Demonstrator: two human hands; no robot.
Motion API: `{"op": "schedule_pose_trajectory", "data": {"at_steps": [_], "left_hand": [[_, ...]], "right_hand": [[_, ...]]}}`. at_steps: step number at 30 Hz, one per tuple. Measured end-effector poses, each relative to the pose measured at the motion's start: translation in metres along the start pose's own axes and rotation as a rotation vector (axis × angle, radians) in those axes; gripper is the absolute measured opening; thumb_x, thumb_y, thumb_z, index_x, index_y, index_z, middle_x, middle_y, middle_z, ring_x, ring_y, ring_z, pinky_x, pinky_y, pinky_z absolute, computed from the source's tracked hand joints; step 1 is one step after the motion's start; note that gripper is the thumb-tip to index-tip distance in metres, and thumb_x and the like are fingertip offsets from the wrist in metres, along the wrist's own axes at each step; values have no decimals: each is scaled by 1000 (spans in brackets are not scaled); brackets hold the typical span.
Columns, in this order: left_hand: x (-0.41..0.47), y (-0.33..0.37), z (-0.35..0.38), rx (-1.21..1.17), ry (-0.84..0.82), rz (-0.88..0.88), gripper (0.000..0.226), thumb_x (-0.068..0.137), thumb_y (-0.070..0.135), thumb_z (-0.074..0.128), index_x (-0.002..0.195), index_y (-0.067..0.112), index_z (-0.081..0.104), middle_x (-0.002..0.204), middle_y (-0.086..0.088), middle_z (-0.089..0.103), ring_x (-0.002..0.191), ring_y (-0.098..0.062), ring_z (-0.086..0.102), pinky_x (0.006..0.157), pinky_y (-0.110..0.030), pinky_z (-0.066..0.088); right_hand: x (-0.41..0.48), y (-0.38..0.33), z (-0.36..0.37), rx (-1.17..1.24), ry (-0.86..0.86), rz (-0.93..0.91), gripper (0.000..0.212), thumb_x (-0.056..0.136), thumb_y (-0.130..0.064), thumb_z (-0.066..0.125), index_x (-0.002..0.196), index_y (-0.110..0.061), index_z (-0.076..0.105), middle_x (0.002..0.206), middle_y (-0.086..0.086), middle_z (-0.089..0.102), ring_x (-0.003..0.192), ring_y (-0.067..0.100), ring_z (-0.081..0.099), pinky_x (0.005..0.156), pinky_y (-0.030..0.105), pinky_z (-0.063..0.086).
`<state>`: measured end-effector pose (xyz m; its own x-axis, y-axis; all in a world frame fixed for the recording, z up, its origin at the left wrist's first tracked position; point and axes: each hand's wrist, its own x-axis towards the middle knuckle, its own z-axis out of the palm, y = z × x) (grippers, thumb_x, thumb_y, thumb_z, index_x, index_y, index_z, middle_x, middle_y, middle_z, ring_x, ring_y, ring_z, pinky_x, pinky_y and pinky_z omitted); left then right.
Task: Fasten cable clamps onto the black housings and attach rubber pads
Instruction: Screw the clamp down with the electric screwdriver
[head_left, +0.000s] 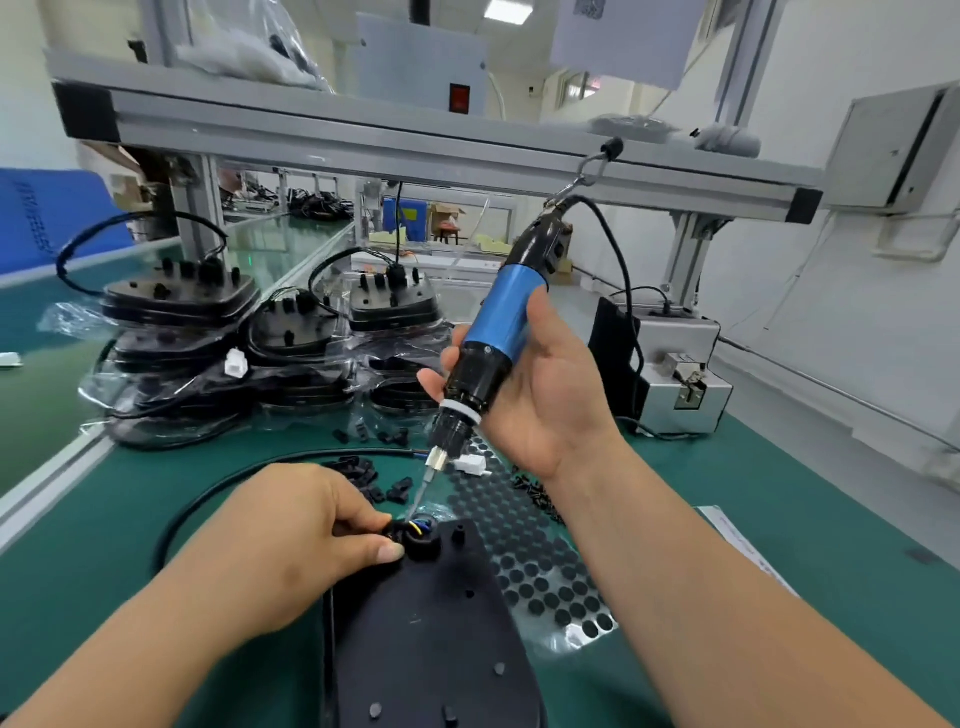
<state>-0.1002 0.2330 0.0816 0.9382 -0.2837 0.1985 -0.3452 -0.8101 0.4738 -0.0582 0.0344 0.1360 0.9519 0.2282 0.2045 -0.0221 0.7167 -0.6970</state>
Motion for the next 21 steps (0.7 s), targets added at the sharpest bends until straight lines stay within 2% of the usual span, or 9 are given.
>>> {"op": "schedule_pose_trajectory", "data": {"at_steps": [3,5,11,15,21], "left_hand": [[0,0,1,-14,-5,-9,15,66,50,80,59,50,67,66,16,66,64,-2,60,66,-26,50],[0,0,2,-22,-8,-9,11,67,50,80,68,49,69,66,16,66,64,-2,61,68,-27,51],[-1,-3,4,-16,-4,-6,17,71,51,76,83,40,73,72,16,67,69,-1,62,73,-30,53],[-3,-3,5,-46,13,-1,20,71,50,76,86,37,73,73,14,68,70,-3,62,74,-33,53],[-4,-3,6,-26,12,28,22,74,51,73,83,31,70,75,3,67,70,-12,63,70,-37,54]], "right_hand": [[6,1,8,30,44,-16,45,95,-49,51,106,-6,52,78,13,55,66,25,53,79,41,51],[7,3,11,4,49,-22,41,92,-46,55,105,-7,52,76,12,54,64,24,51,76,40,53],[6,11,22,-183,-14,-111,33,87,-41,63,106,-16,51,73,6,56,58,21,55,62,35,55],[3,17,36,-395,-44,-238,40,83,-41,62,113,-16,50,72,4,60,59,23,63,53,29,51],[-8,27,52,-526,-69,-390,24,87,-35,61,105,-20,53,65,3,57,52,20,58,52,30,49]]}}
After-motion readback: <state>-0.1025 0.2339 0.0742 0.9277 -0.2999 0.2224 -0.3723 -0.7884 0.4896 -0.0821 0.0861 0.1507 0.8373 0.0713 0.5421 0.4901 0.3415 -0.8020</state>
